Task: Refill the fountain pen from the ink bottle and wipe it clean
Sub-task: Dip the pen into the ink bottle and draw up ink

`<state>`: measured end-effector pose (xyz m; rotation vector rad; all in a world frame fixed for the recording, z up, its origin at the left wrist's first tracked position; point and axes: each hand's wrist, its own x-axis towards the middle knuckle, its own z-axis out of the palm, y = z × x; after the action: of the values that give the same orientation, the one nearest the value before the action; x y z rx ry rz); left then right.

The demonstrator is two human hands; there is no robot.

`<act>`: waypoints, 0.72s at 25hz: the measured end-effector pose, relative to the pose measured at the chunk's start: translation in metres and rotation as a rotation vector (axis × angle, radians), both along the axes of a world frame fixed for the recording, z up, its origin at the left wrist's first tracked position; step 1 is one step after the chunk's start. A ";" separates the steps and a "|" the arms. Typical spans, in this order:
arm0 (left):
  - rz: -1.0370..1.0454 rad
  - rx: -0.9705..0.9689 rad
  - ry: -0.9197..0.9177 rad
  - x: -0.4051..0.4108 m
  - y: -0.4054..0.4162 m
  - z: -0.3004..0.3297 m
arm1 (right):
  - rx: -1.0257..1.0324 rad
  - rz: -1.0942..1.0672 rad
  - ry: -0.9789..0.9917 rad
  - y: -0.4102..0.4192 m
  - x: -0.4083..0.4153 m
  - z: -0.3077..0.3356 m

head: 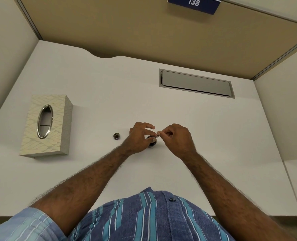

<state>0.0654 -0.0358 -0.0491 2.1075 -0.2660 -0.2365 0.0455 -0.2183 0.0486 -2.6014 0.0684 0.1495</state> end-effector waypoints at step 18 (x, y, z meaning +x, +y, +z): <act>0.019 -0.012 0.004 0.000 0.000 0.002 | 0.052 0.028 -0.033 -0.004 -0.008 0.002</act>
<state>0.0655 -0.0361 -0.0476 2.0964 -0.2443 -0.2271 0.0377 -0.2222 0.0502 -2.5525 0.0161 0.1166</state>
